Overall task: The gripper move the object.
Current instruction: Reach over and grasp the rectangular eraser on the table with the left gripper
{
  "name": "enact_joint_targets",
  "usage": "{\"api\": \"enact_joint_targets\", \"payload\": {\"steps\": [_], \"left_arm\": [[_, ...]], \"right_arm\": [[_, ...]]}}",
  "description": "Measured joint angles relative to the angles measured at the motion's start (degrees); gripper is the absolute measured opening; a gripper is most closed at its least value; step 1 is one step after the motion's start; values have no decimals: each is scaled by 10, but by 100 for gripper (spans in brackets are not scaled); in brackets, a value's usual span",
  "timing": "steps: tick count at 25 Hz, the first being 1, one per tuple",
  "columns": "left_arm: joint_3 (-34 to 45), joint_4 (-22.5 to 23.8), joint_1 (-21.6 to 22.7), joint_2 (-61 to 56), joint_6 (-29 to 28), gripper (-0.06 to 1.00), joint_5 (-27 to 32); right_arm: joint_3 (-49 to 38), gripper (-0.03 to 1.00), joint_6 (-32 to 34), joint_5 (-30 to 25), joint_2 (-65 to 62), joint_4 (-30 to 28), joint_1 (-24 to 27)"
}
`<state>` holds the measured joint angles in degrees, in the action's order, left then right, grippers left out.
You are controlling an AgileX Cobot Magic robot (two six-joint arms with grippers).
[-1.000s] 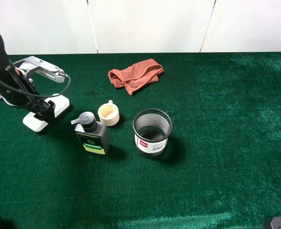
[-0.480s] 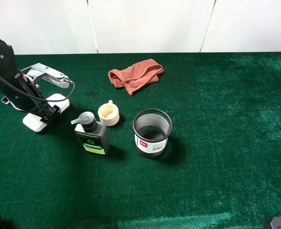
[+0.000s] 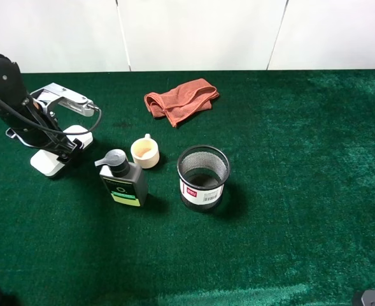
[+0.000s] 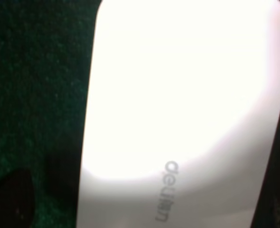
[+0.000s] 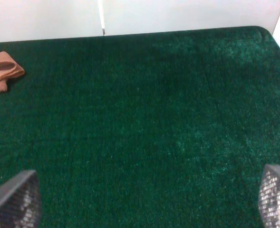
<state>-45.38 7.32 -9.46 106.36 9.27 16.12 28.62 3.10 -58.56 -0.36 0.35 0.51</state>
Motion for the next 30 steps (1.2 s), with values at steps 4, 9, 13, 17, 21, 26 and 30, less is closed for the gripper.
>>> {"api": "enact_joint_targets", "payload": {"steps": [4, 9, 13, 17, 21, 26, 30], "left_arm": [[0, 0, 0, 0, 0, 97, 0], [0, -1, 0, 0, 0, 70, 0], [0, -2, 0, 0, 0, 62, 0], [0, -9, 0, 0, 0, 62, 0], [0, -12, 0, 0, 0, 62, 0], [0, -12, 0, 0, 0, 62, 0], [0, -12, 0, 0, 0, 62, 0]], "right_arm": [[0, 69, 0, 0, 0, 0, 0], [0, 69, 0, 0, 0, 0, 0], [0, 69, 0, 0, 0, 0, 0], [0, 69, 0, 0, 0, 0, 0], [0, 69, 0, 0, 0, 0, 0], [0, 69, 0, 0, 0, 0, 0], [0, 69, 0, 0, 0, 0, 0]]}}
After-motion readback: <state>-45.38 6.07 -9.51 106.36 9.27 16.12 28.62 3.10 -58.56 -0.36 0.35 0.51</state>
